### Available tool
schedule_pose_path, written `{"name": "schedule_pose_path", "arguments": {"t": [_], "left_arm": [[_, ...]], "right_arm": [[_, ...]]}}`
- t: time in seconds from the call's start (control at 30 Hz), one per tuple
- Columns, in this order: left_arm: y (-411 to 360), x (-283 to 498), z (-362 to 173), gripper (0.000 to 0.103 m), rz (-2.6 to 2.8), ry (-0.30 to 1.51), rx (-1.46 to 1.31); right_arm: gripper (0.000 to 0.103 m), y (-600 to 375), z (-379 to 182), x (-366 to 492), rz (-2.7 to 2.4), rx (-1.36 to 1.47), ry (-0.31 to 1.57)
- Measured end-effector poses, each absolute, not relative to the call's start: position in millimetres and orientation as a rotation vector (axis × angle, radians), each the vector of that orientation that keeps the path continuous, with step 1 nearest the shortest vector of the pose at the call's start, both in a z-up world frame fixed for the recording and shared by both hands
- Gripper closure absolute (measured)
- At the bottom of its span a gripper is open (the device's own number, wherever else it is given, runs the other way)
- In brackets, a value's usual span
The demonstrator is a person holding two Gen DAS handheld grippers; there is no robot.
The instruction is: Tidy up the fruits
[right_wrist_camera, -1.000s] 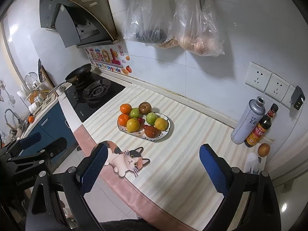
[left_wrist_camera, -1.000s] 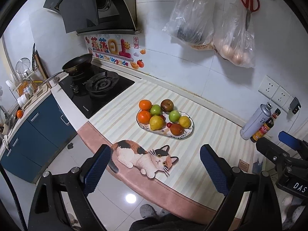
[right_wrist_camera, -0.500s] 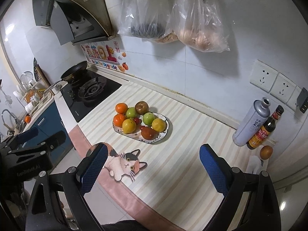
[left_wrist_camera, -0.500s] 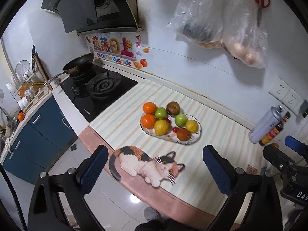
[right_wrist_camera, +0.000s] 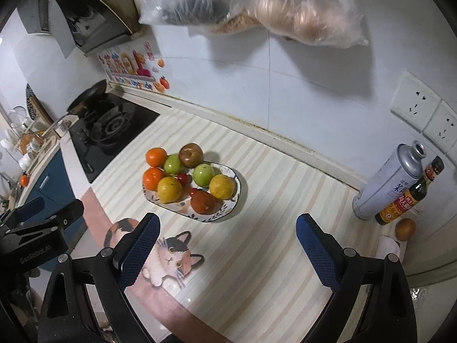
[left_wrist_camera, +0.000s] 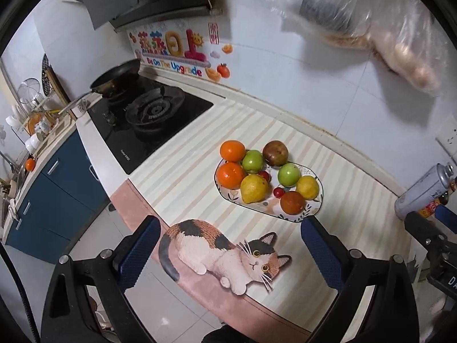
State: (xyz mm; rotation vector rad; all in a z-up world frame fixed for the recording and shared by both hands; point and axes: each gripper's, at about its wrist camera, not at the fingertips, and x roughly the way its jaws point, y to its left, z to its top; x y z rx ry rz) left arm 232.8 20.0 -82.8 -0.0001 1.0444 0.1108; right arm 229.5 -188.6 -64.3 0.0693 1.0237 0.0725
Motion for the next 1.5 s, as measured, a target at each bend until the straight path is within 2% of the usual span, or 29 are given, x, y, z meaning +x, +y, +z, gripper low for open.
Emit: {"name": "schedule_pose_path", "arguments": {"t": [0.43, 1.5], "left_arm": [[27.3, 259.3, -109.2, 0.002, 0.127, 1.079, 0.003], [28.0, 247.1, -96.0, 0.002, 0.130, 1.047, 0.003]], "right_arm": [[0.005, -176.6, -104.7, 260.0, 0.065, 0.062, 1.088], [0.005, -172.0, -94.9, 249.5, 0.082, 0.046, 1.078]]}}
